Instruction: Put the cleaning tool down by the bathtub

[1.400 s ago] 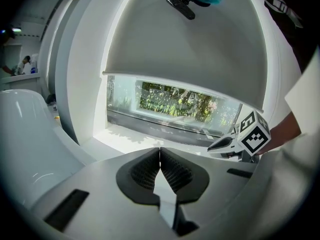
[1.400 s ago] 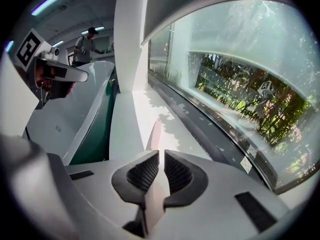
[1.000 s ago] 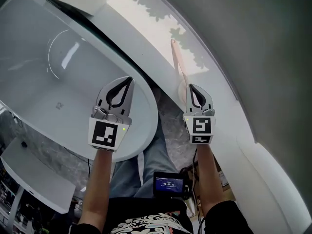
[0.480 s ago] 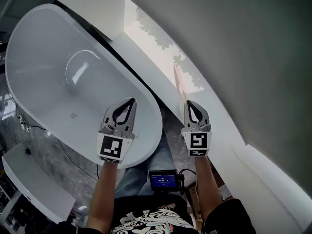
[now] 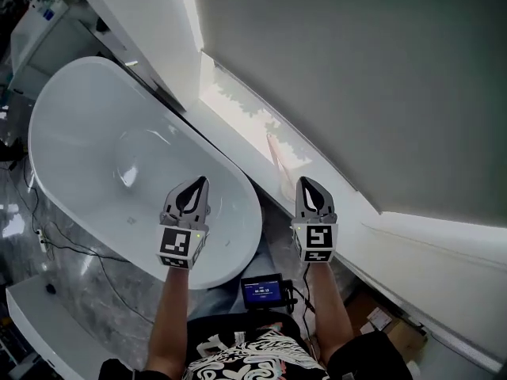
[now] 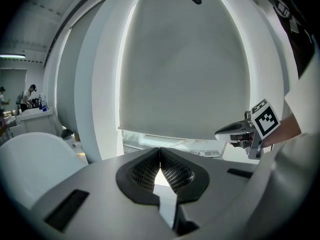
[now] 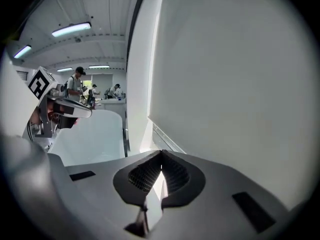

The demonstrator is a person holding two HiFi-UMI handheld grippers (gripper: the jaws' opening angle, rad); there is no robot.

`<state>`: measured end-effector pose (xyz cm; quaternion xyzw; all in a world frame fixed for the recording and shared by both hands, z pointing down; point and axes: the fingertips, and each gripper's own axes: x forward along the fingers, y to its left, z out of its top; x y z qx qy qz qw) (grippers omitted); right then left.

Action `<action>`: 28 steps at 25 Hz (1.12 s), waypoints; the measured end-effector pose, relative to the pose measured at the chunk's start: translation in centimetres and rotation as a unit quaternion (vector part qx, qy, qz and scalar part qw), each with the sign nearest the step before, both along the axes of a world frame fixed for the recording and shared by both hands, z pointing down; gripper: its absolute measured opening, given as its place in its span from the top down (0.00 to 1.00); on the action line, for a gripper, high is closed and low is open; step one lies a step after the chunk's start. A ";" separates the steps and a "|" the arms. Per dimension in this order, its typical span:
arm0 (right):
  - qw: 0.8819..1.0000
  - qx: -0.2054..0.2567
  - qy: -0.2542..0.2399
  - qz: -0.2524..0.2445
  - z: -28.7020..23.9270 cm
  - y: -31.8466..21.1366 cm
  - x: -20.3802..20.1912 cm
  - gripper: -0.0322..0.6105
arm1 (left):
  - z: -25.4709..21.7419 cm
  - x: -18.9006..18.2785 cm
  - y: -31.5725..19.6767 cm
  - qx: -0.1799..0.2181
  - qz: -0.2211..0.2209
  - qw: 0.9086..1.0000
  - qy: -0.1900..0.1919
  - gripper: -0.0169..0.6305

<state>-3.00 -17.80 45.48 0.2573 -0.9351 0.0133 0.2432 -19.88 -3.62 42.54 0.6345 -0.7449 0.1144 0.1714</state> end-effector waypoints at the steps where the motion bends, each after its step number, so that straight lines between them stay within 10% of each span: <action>1: 1.000 0.002 -0.003 0.004 -1.0 0.5 0.6 0.91 | -0.9 0.4 0.5 0.003 0.000 1.000 0.001 0.95; 28: 0.996 0.032 -0.079 -0.001 -16.8 9.3 4.3 0.91 | -17.7 2.4 5.8 0.131 -0.012 0.991 -0.015 0.95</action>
